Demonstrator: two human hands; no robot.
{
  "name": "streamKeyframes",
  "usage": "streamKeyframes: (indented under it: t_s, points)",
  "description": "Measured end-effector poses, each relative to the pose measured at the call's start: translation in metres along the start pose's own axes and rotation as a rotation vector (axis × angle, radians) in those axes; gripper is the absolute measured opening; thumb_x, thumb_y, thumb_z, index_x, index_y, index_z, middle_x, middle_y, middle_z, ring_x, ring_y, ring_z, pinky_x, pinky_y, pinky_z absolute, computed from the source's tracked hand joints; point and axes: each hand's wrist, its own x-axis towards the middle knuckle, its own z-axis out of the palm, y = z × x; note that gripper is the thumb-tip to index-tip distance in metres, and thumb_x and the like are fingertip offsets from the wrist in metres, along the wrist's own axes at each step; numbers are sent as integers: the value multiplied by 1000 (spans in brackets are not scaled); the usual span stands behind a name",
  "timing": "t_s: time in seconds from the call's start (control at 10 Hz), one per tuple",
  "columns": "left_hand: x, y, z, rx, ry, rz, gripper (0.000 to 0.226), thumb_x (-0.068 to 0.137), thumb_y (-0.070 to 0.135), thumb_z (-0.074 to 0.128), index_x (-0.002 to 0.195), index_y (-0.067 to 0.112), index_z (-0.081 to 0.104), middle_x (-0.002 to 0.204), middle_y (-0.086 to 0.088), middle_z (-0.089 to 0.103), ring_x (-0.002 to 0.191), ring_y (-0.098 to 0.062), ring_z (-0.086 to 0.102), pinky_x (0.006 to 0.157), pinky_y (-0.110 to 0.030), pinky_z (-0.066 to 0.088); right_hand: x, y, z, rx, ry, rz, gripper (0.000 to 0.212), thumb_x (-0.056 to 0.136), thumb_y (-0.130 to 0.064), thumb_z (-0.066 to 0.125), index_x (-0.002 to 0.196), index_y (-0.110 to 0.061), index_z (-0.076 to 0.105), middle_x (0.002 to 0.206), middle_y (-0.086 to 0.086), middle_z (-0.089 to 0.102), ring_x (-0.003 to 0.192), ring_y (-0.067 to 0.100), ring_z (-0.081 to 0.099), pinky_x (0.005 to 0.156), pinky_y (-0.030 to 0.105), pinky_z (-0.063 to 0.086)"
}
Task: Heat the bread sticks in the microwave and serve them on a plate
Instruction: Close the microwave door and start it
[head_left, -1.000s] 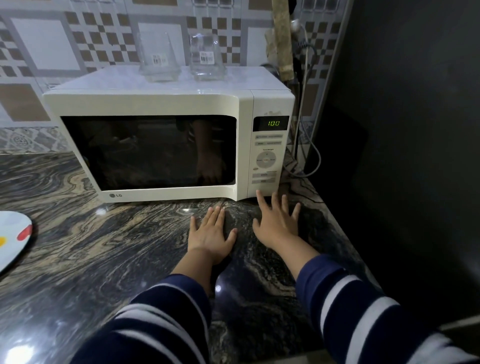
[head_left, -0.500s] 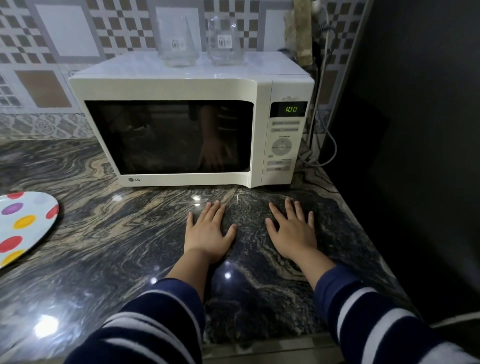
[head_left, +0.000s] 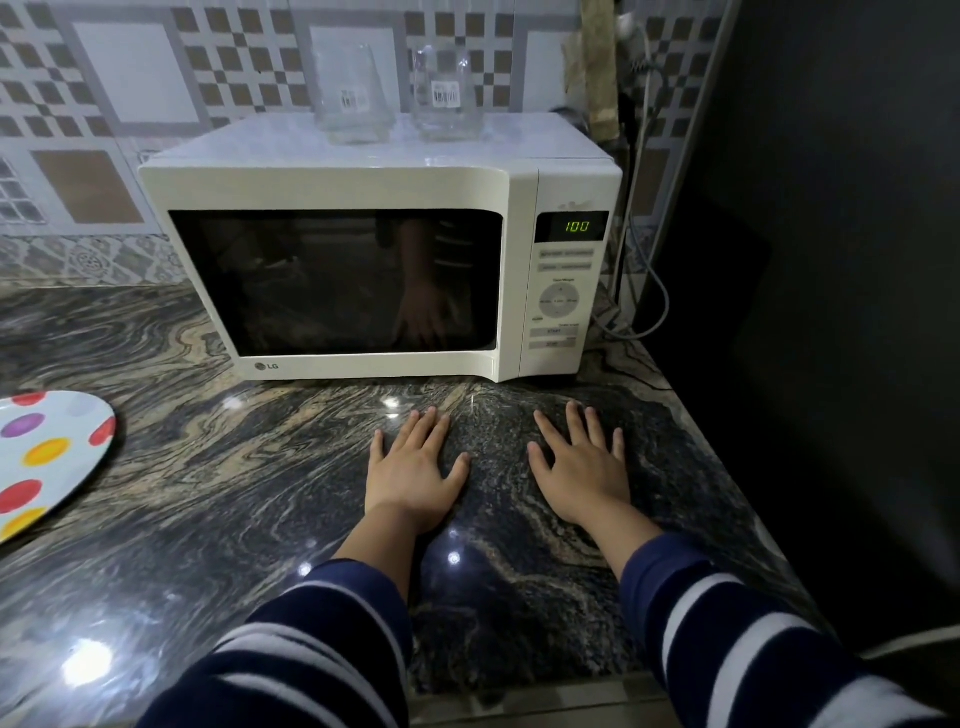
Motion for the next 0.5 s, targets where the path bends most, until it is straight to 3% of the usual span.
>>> streamKeyframes:
  t_s: [0.5]
  points:
    - [0, 1, 0, -2, 9, -8, 68, 91, 62, 21, 152, 33, 12, 160, 14, 6, 147, -6, -3, 119, -45, -4, 0, 0, -2, 10, -3, -9, 58, 94, -60, 12, 149, -43, 7, 162, -1, -2, 148, 22, -8, 118, 52, -4]
